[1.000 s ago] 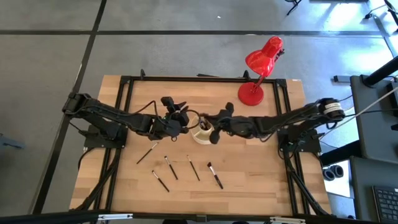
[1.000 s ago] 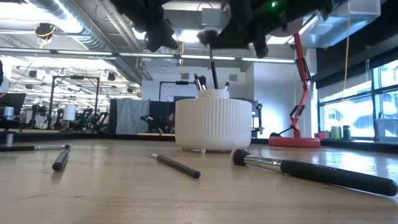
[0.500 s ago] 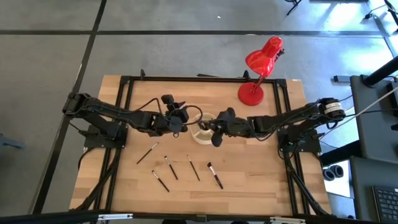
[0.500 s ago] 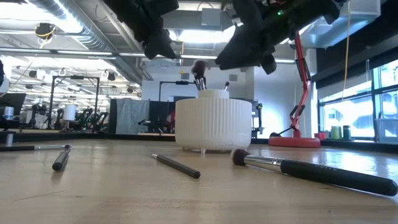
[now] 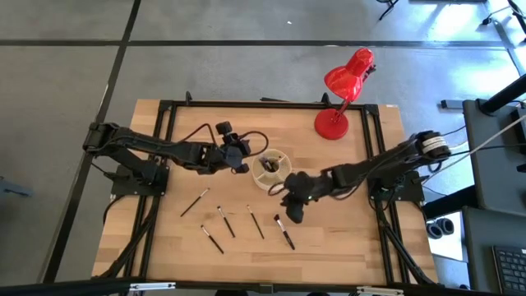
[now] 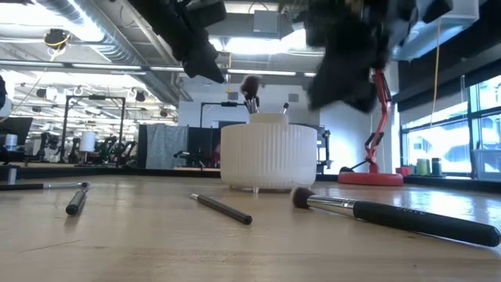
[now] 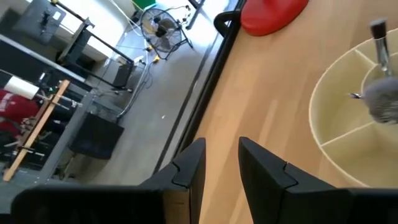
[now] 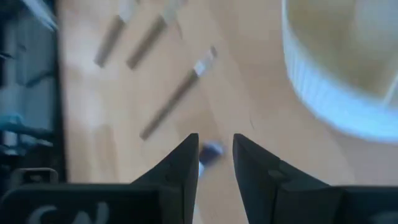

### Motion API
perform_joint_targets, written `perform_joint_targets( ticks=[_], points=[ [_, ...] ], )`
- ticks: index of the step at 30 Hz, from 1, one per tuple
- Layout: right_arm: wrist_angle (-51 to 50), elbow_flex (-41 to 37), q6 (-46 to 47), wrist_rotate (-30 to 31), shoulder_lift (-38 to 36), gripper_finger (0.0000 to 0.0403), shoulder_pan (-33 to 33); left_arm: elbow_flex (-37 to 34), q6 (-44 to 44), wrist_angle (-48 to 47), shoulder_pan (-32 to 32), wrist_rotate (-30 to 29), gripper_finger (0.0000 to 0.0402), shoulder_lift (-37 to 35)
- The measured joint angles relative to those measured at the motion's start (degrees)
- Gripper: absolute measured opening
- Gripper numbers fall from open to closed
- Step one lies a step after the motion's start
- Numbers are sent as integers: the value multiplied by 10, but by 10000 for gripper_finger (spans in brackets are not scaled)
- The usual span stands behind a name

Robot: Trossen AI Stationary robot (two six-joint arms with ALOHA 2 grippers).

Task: Put items in baskets/containers
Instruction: Put the blush brush into the brush organizer

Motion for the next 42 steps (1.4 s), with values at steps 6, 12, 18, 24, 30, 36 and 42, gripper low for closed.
perform_joint_targets(
  ticks=[6, 12, 18, 24, 30, 36, 42],
  points=[
    [-67, 60, 116, -33, 103, 98, 7, 0, 11, -1, 8, -4, 93, 0],
    [-143, 149, 148, -46, 201, 98, 17, 0, 34, -17, 6, -5, 90, 0],
    [-162, 215, 149, -49, 258, 100, 20, 0, 29, -53, 6, -5, 94, 0],
    [-199, 244, 138, -70, 289, 101, 21, 0, 4, -94, 6, -7, 94, 0],
    [-205, 246, 99, -76, 298, 70, 20, 0, -32, -129, 6, -6, 91, 0],
    [-209, 243, 80, -53, 281, 14, 24, 0, -46, -151, 2, -6, 92, 0],
    [-229, 242, 74, 44, 205, 12, 46, 0, -46, -150, -6, -5, 89, 0]
  ],
)
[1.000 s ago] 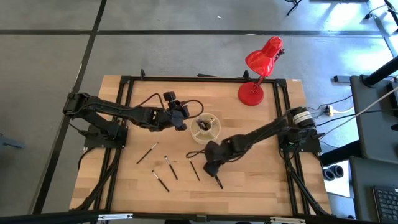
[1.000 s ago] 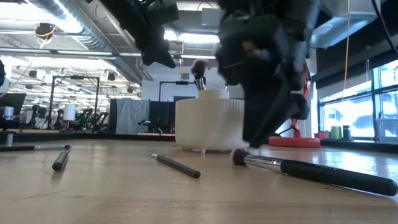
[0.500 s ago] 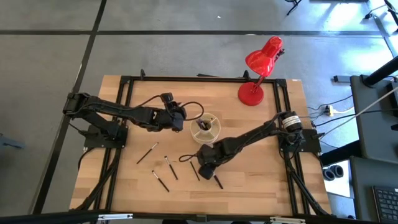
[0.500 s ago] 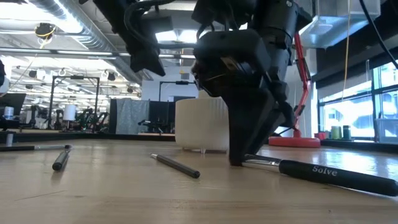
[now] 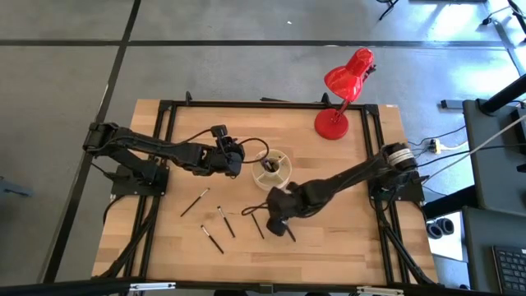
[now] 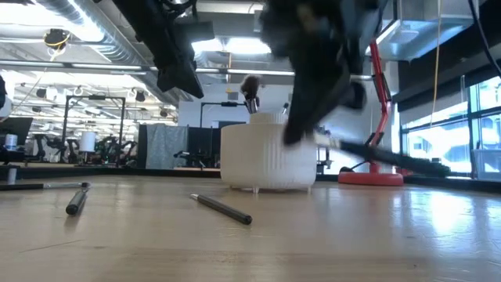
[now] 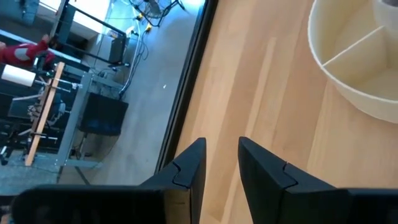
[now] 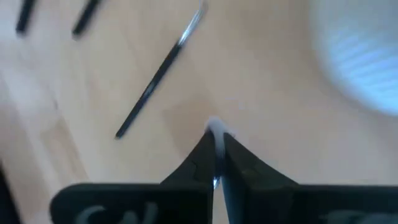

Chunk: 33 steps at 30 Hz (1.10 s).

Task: Put items in baskets/containers
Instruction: Put the blush brush into the brush organizer

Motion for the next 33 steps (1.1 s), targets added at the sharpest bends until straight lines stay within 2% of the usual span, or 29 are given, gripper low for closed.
perform_joint_targets(
  ticks=[3, 8, 12, 14, 16, 23, 28, 33],
  points=[
    [-37, 0, -2, 100, -53, 7, 9, 0, 1, 0, 0, 0, 89, 0],
    [-87, 0, -27, 307, -148, 12, 12, 0, 1, 0, 0, 4, 89, 0],
    [-67, -6, -94, 476, -194, 10, 9, 0, 1, 0, 0, 10, 88, 0],
    [-27, -15, -129, 518, -201, 10, -3, 0, 2, 1, 0, 10, 88, 0],
    [34, -30, -171, 520, -200, 11, -22, 0, 14, 10, 1, 10, 88, 0],
    [321, -116, -360, 466, -190, 11, -89, 0, 26, 30, 1, 21, 87, 0],
    [405, -183, -384, 441, -190, 11, -120, 0, 15, 2, 1, 30, 88, 0],
    [432, -222, -338, 386, -190, 18, -138, 0, 2, -21, 1, 29, 91, 0]
  ],
)
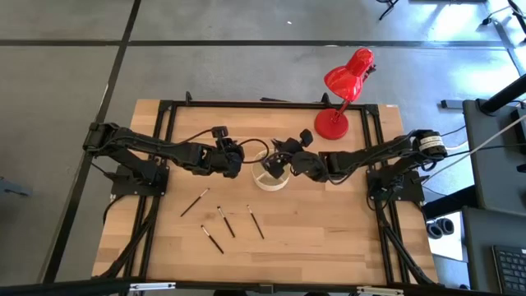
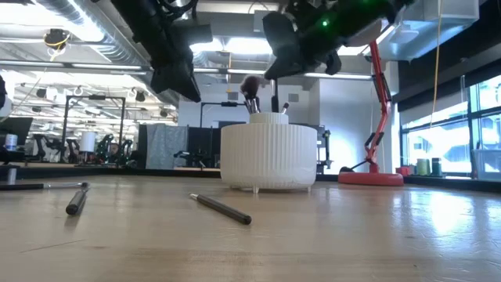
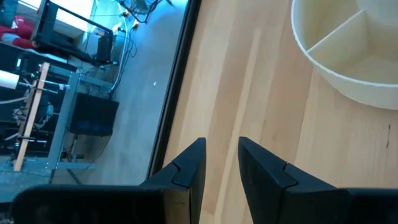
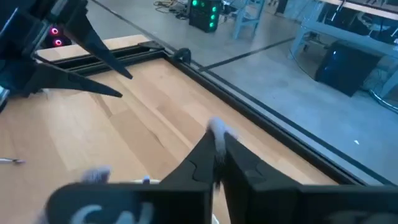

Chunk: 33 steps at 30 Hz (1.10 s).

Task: Put items in baskets/containers
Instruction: Put the blush brush into the brush organizer, then put the eyeshadow brush into the brush organizer

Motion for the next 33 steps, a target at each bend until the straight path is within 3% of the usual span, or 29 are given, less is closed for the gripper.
perform_joint_targets(
  ticks=[5, 10, 16, 22, 25, 31, 33],
  points=[
    [0, -14, -4, -6, 0, 56, -2, 0, -2, 0, 0, -1, 91, 0],
    [-5, -15, 4, -49, 0, 96, -2, 0, -12, 0, 0, -1, 93, 0],
    [-13, -14, -8, -59, 0, 119, 8, 0, -21, -9, -3, 1, 91, 0],
    [-79, 16, -77, -37, -37, 121, 8, 0, -115, -178, -19, -12, 85, -27],
    [-103, 30, -89, -36, -65, 121, 8, 0, -169, -240, -25, 53, 80, -50],
    [-154, 30, -94, 2, -96, 121, 8, 0, -237, -269, -36, 294, 73, -80],
    [-176, 30, -77, 16, -96, 121, 8, 0, -290, -269, -43, 322, 73, -80]
  ],
)
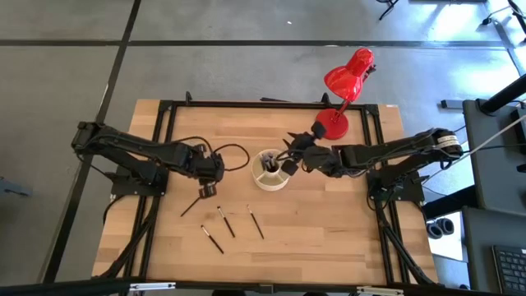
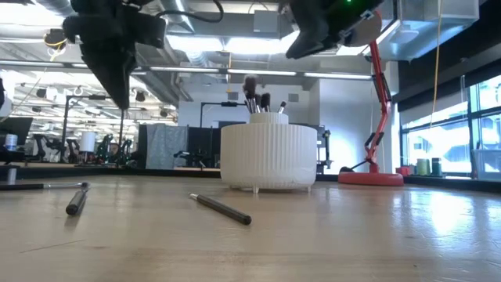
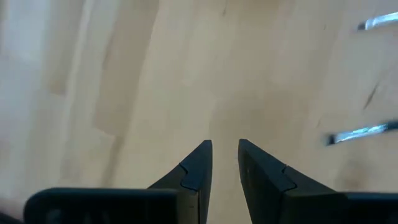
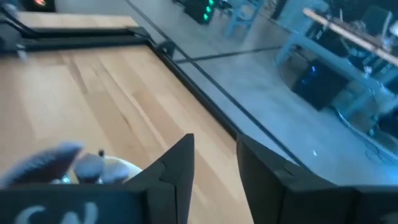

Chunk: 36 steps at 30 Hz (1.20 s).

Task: Put items in baskets/containers
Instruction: Put the eyeshadow brush into the brush organizer

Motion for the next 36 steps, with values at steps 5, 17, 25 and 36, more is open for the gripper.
perform_joint_targets(
  ticks=[5, 17, 25, 36],
  points=[
    [-30, 0, 37, 0, 2, 121, -5, -19, -169, 2, -22, -28, 81, 26],
    [-45, 0, 16, 25, -7, 121, -15, -86, -317, 53, -41, -5, 95, 106],
    [-34, 0, 12, 24, -12, 121, -26, -90, -312, 83, -61, 12, 100, 153],
    [-34, 0, 17, -34, -12, 121, -24, -87, -305, 86, -66, 10, 88, 202]
  ],
)
